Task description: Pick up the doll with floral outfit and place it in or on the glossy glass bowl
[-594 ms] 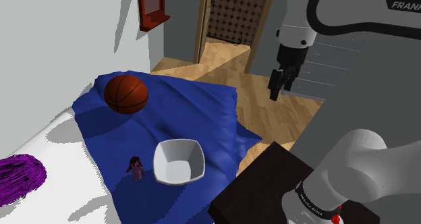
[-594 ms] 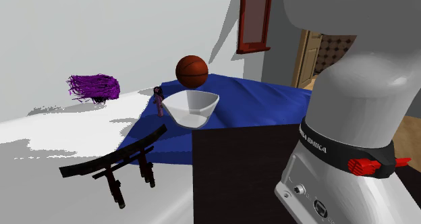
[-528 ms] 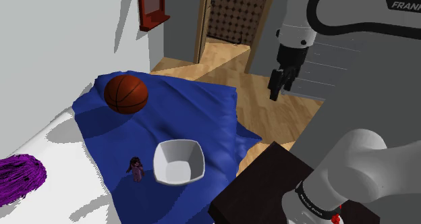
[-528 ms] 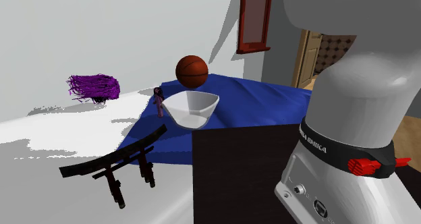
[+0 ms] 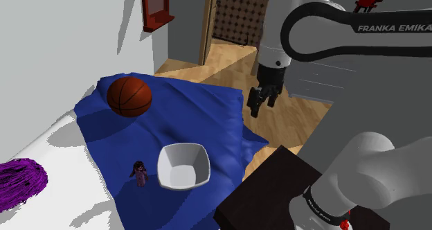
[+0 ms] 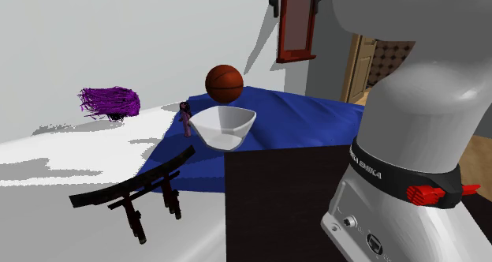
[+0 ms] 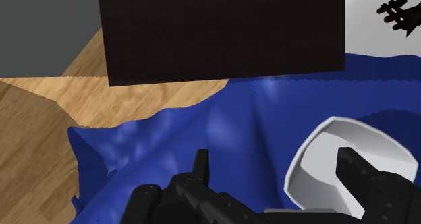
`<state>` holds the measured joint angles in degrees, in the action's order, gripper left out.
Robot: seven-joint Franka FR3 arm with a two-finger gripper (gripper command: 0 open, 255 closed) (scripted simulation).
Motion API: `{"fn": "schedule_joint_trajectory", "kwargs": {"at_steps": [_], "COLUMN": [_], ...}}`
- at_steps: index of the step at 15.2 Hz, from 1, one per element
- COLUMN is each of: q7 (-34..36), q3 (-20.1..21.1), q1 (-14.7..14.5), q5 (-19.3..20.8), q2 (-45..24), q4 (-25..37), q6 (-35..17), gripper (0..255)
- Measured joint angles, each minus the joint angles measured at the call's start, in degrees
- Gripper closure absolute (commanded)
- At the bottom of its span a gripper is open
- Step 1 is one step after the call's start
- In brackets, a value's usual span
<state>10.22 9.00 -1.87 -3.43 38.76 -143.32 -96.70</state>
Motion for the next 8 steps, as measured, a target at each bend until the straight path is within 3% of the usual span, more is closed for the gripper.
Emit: {"fn": "schedule_joint_trajectory", "kwargs": {"at_steps": [8], "q7": [8.7], "q3": [7.0], "q1": [-1.6], "q5": [-4.3], "q2": [-13.3], "q4": [1.4], "q6": [-13.0], "gripper": [0]}}
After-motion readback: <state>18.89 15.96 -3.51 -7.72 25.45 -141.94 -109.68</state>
